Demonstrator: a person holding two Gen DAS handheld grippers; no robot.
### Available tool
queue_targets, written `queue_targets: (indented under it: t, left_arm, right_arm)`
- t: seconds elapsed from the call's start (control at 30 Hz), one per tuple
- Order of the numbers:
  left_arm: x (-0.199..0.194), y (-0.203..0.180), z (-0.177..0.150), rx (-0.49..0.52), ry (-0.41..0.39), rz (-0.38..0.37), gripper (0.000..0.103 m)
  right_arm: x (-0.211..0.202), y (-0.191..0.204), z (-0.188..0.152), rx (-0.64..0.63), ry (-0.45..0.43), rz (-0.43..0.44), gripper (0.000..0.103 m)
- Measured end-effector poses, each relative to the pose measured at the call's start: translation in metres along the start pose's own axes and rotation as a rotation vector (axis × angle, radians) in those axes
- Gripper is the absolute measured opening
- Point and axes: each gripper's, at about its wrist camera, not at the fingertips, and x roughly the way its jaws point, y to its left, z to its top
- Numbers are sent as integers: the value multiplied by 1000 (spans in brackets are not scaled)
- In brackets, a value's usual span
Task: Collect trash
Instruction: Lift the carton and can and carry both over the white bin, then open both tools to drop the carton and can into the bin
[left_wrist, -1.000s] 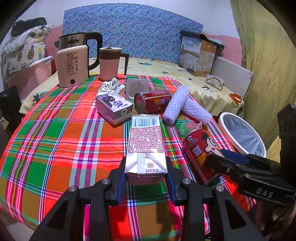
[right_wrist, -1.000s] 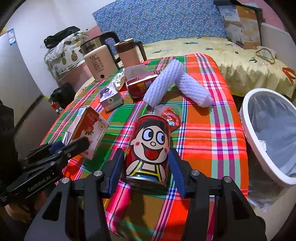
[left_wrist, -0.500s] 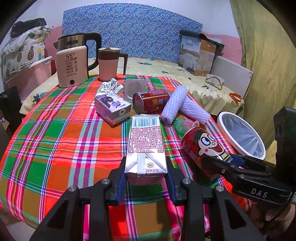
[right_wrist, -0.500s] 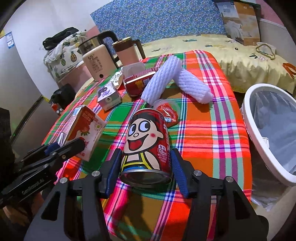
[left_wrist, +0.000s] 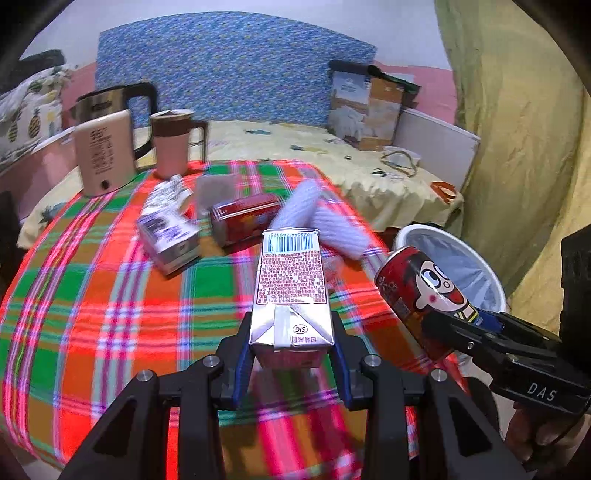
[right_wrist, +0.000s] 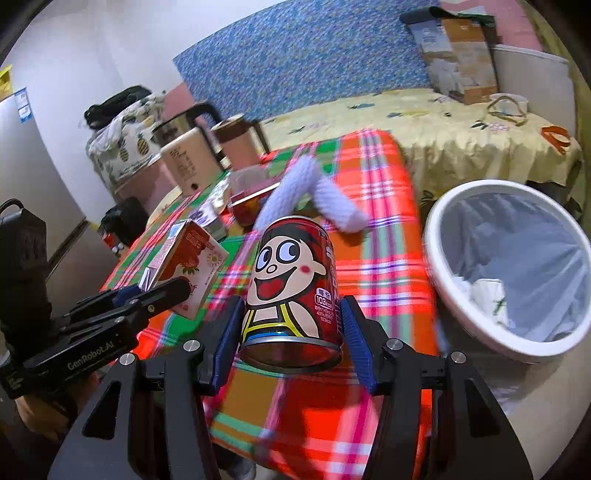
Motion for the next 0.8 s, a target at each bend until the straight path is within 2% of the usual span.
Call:
queue_targets:
  t: [0.5, 0.8]
  left_arm:
    - [47, -111, 39, 142, -2, -198, 37]
    - [81, -154, 51, 192, 23, -265, 37]
  right_arm:
    - [-54, -81, 3, 117, -114, -227, 55]
    - [-54, -110, 0, 177, -108, -290, 55]
